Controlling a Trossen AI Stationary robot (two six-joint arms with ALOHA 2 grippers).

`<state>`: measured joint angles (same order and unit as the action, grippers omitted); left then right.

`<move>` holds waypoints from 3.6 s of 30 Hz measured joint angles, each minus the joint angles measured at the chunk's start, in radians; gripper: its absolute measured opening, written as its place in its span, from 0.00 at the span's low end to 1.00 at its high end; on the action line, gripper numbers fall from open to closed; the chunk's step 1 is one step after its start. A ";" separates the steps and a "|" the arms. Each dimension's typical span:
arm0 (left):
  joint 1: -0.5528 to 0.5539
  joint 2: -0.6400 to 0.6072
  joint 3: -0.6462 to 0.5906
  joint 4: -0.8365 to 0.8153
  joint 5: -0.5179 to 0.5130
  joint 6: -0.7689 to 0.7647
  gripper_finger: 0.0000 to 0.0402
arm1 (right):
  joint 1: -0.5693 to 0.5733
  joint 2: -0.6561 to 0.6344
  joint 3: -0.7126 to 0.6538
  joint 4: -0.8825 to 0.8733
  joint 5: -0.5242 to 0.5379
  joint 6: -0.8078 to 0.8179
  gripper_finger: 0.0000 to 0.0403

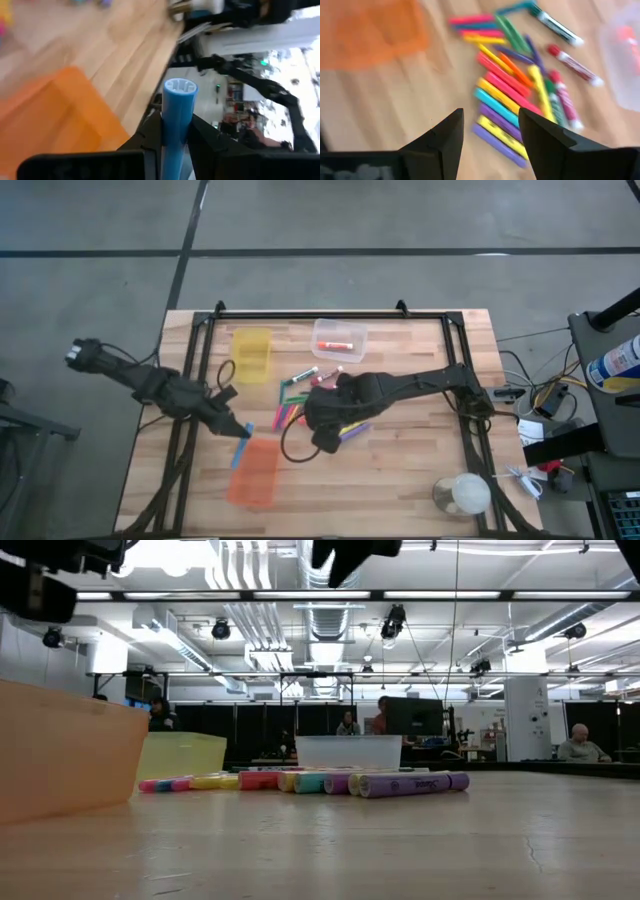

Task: Pick & Place Markers
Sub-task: Put the blue highlighter into the orange bin, then put the purple highlighter into the orange bin

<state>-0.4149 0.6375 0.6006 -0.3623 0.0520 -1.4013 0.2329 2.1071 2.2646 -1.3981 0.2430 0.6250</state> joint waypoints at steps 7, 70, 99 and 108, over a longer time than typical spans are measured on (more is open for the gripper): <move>-0.142 0.148 0.000 0.003 -0.141 -0.183 0.16 | -0.002 0.000 0.000 -0.100 0.028 -0.063 0.43; 0.028 0.082 0.150 0.022 -0.385 0.101 0.39 | -0.012 -0.136 -0.484 0.126 -0.225 -0.622 0.37; 0.056 0.091 0.149 0.018 -0.391 0.100 0.39 | -0.014 -0.202 -0.982 0.544 -0.187 -0.758 0.29; 0.056 0.094 0.149 0.017 -0.391 0.093 0.39 | -0.018 -0.202 -1.007 0.602 -0.172 -0.787 0.27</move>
<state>-0.3592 0.7311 0.7494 -0.3450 -0.3386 -1.3079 0.2153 1.9053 1.2574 -0.7956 0.0711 -0.1617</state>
